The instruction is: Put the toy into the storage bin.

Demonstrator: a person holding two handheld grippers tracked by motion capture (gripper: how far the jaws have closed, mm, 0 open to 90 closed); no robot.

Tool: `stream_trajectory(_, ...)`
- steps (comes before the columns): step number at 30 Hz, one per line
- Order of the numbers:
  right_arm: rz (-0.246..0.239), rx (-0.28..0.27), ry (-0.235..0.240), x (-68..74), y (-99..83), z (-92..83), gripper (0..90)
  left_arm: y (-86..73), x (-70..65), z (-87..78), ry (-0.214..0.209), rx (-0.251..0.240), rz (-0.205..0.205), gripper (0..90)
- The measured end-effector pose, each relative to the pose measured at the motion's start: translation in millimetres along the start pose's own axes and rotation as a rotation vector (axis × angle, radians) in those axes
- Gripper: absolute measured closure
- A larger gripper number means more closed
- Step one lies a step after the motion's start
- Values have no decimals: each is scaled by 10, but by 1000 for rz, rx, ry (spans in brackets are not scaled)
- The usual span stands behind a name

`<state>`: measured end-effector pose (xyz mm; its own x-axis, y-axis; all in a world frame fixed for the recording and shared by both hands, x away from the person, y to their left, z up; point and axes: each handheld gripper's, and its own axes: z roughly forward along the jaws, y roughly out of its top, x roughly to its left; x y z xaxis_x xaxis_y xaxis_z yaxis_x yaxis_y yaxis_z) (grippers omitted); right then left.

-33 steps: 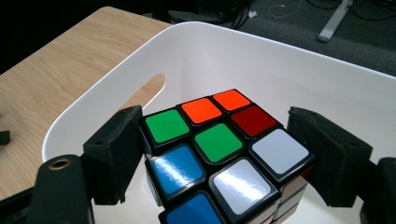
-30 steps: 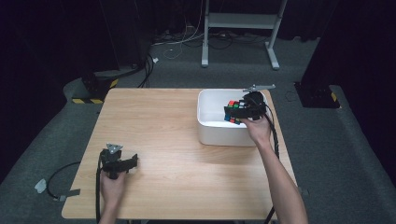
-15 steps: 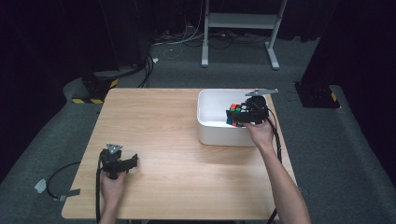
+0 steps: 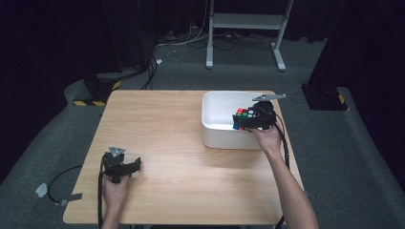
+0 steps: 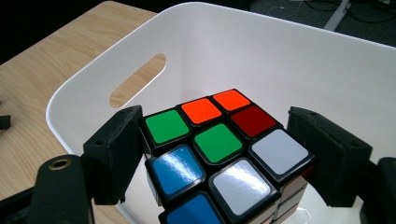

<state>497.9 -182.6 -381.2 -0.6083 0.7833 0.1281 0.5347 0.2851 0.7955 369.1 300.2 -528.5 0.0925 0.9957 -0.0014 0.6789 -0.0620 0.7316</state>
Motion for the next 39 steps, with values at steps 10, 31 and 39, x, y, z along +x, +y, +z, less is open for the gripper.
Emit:
stream_trajectory(10, -6, -9, 4, -22, -53, -17, 208, 0, 0, 0, 0, 0, 0, 153)
stream_trajectory(31, 4, 30, 5, -55, -106, 32, 207, 0, 0, 0, 0, 0, 0, 153)
stream_trajectory(39, 11, 5, 38, -60, -94, -2, 196, 0, 0, 0, 0, 0, 0, 153)
